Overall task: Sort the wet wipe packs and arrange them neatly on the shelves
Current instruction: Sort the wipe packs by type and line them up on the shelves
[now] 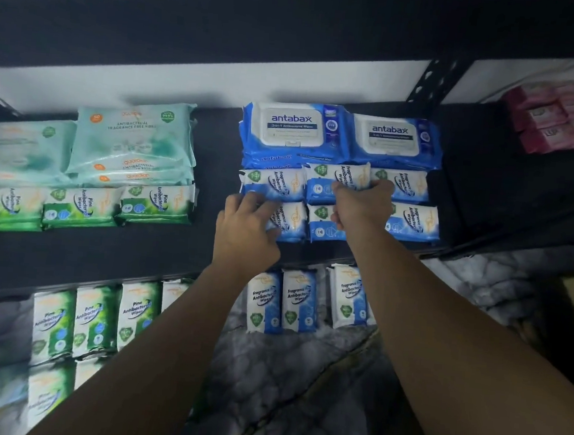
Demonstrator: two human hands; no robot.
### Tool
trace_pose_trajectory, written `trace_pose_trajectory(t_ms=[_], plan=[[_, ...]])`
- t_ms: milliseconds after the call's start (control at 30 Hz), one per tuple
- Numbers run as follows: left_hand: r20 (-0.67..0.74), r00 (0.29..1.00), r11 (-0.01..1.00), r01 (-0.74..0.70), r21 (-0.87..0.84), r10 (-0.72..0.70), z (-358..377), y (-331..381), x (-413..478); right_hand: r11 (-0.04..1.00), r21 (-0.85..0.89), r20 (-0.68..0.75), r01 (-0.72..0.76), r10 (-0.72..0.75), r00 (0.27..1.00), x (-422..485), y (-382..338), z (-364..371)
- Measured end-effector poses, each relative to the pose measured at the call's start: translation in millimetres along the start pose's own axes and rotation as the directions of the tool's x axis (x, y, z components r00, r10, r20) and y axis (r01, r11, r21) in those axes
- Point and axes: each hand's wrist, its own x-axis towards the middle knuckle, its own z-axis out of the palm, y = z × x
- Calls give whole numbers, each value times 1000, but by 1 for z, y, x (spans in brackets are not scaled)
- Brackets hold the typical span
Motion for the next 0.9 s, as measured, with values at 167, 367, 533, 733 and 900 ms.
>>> trace_pose_trajectory(t_ms=[167, 367, 533, 733, 900], plan=[[47, 999, 1000, 15, 6, -15, -1, 2, -1, 999, -20, 0, 41, -41, 999, -6, -1, -7], [45, 995, 996, 86, -39, -84, -27, 12, -34, 985, -132, -54, 113, -121, 991, -54, 21, -41], [143, 975, 984, 175, -34, -168, -61, 9, -85, 957, -272, 57, 103, -91, 994, -100, 43, -62], [158, 950, 939, 294, -178, -268, -98, -14, -142, 946, -279, 208, 166, -109, 972, -170, 40, -64], [164, 929, 890, 365, -272, -331, -151, -21, -162, 933, -254, 329, 254, -164, 930, -217, 17, -49]])
